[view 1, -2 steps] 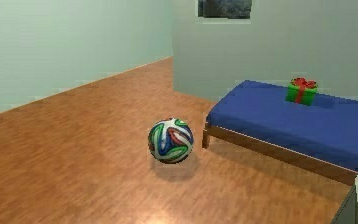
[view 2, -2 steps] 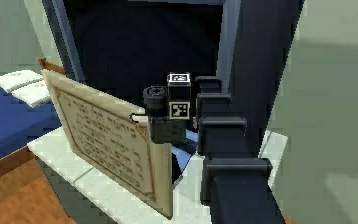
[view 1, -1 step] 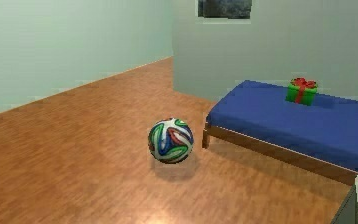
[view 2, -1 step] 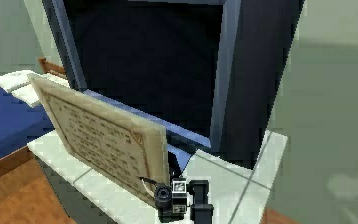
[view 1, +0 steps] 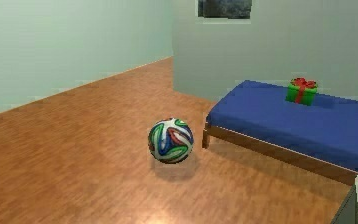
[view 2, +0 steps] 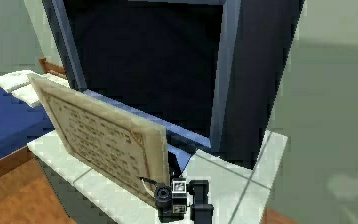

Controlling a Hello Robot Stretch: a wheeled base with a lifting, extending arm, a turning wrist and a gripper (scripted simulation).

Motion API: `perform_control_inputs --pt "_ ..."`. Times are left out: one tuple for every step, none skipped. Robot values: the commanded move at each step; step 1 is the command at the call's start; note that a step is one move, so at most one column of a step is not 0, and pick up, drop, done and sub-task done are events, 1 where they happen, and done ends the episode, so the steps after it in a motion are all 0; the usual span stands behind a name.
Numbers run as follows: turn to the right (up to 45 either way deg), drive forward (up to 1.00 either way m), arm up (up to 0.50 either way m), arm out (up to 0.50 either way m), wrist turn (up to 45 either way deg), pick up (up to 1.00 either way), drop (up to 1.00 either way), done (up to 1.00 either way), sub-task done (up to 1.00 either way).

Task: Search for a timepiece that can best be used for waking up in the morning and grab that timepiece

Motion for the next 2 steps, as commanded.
perform_control_inputs --pt "0.0 0.0 0.1 0.0 0.0 0.0 0.0 0.0 0.0" --pt "0.0 0.0 0.0 0.0 0.0 0.0 0.0 1.0 0.0"
